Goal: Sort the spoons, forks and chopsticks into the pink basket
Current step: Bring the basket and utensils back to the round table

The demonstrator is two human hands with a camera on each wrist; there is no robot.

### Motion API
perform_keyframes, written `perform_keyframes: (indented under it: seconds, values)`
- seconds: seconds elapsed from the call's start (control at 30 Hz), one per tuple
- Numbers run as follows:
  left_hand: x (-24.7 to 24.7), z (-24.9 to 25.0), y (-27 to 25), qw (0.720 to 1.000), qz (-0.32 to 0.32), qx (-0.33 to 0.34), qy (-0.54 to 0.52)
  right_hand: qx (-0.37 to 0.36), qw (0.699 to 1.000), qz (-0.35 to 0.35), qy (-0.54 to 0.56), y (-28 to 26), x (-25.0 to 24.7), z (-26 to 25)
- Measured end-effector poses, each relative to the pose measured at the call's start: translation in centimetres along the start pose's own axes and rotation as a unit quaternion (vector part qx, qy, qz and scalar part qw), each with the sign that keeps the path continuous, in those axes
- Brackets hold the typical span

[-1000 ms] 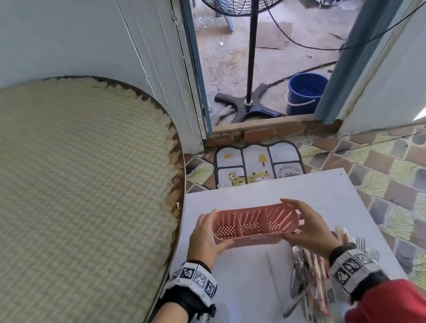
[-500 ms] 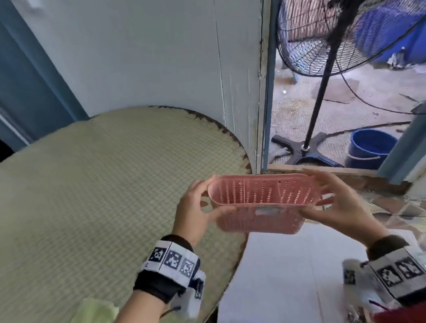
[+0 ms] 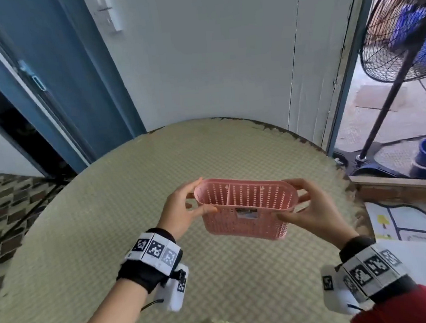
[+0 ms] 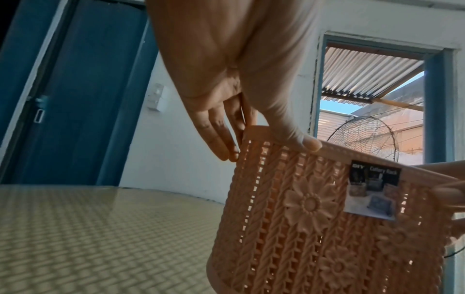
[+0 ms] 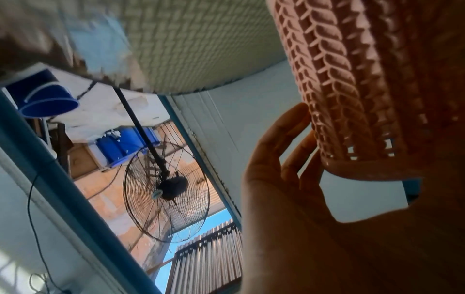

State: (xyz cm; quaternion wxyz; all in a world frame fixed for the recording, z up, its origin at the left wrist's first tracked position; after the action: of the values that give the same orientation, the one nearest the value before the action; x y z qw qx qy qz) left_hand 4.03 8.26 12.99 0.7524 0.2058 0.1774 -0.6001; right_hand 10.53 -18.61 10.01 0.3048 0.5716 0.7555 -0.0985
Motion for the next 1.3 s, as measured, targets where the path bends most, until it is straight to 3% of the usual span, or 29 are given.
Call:
perform_keyframes:
  seconds: [0.23, 0.4, 0.77, 1.1, 1.23, 1.3]
  values:
    - [-5.5, -8.6, 0.1, 0.998, -0.019, -0.054, 0.003, 0.07, 0.997, -0.026, 0.007, 0.0, 10.3, -2.7]
    - [-6.0, -12.8, 0.3, 0.996, -0.024, -0.083, -0.019, 0.119, 0.992, -0.042, -0.004, 0.1, 13.6, -2.3]
    - [-3.9, -14.3, 0.7, 0.993, -0.046, -0.094, -0.046, 0.184, 0.982, -0.037, -0.01, -1.1, 14.3, 0.2]
    - [-3.1, -14.0, 0.3, 0.994, -0.069, -0.085, -0.001, 0.183, 0.982, -0.039, -0.014, -1.8, 13.8, 1.1]
    - [-3.0, -13.7, -0.1, 0.99, -0.089, -0.104, 0.013, 0.187, 0.979, -0.079, -0.025, -2.0, 14.2, 0.9]
    - [-3.4, -13.1, -0.5, 0.992, -0.069, -0.106, 0.003, 0.182, 0.979, -0.089, -0.031, -2.2, 13.9, 0.7]
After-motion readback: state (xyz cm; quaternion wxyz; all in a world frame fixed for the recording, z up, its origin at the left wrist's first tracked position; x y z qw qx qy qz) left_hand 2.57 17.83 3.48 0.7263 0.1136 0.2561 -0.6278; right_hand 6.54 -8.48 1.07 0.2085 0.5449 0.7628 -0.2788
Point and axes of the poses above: each hand's wrist, its own y-axis towards the middle knuckle, its own x-axis out of the palm, z = x × y, the point moved 7 cm from there along y, towards the middle knuckle, and after that the axes turned 7 degrees about -y, right-handed, at the moved point
